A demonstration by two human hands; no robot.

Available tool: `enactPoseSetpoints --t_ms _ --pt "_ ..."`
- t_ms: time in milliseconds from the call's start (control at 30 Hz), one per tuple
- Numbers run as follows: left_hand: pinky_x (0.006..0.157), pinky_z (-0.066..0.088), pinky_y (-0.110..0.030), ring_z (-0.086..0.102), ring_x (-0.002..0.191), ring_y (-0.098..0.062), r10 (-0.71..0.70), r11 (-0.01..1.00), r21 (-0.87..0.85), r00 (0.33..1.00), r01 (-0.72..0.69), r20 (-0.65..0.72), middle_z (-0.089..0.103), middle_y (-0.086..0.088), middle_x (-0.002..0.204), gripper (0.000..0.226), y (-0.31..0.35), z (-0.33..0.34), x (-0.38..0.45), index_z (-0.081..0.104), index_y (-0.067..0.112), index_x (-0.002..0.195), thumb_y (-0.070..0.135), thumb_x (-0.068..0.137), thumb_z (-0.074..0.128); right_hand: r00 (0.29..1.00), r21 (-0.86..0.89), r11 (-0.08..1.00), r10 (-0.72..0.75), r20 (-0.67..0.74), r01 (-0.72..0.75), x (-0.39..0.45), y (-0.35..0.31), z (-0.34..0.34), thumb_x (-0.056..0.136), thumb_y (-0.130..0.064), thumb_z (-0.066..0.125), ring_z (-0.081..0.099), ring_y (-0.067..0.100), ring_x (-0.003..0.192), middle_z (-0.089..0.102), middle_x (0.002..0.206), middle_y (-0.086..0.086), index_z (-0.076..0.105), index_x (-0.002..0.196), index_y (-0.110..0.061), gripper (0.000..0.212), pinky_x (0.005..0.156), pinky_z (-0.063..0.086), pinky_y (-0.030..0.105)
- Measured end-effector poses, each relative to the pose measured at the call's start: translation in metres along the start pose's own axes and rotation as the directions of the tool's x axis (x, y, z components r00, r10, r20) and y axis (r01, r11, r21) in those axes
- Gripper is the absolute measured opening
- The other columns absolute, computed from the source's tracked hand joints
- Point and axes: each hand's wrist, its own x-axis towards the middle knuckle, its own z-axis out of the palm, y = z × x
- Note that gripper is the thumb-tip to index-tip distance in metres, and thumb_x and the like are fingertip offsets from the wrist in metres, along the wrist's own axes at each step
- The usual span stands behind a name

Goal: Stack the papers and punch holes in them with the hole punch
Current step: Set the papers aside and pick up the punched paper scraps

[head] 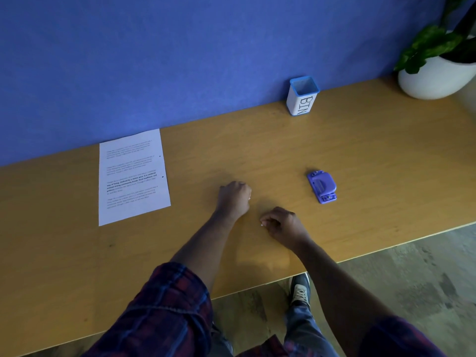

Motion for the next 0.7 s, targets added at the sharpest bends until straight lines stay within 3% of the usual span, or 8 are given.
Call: enactPoseSetpoints --t_ms 100,333,567,700 --pt "0.089 0.055 -0.045 0.068 0.102 -0.030 0.002 1.000 0.020 0.999 -0.003 0.035 0.073 -0.007 0.106 0.018 0.002 -0.002 0.004 0.077 0.017 0.102 0.009 0.090 0.067 0.997 -0.089 0.994 -0.068 0.023 0.070 -0.004 -0.002 -0.003 0.084 -0.007 0.074 0.065 0.019 0.067 0.072 0.094 0.002 0.080 0.093 -0.014 0.013 0.066 0.054 0.029" --pt "0.088 0.055 -0.048 0.067 0.096 -0.032 0.033 0.993 0.108 0.995 -0.042 0.089 0.070 -0.009 0.101 0.010 0.009 -0.007 0.011 0.073 0.014 0.100 0.012 0.093 0.066 0.980 -0.322 0.928 -0.156 0.120 0.187 -0.001 -0.010 -0.008 0.093 -0.020 0.065 0.069 0.031 0.090 0.071 0.107 0.004 0.078 0.102 -0.017 0.016 0.083 0.057 0.040" --pt "0.087 0.053 -0.047 0.064 0.102 -0.031 0.041 0.988 0.142 0.996 -0.053 0.083 0.068 -0.010 0.104 0.014 0.008 0.000 0.018 0.068 0.012 0.101 0.024 0.094 0.064 0.948 -0.481 0.818 -0.287 0.135 0.316 -0.004 -0.012 -0.003 0.077 -0.007 0.075 0.070 0.029 0.069 0.068 0.086 0.010 0.076 0.087 -0.010 0.010 0.063 0.060 0.036" --pt "0.085 0.055 -0.044 0.064 0.104 -0.030 0.015 0.994 0.109 0.999 -0.020 0.050 0.068 -0.010 0.104 0.019 0.005 0.008 0.018 0.069 0.010 0.101 0.026 0.095 0.061 0.953 -0.476 0.833 -0.300 0.041 0.283 -0.005 -0.009 0.004 0.075 -0.006 0.079 0.068 0.027 0.065 0.066 0.081 0.009 0.073 0.083 -0.011 0.012 0.057 0.058 0.034"
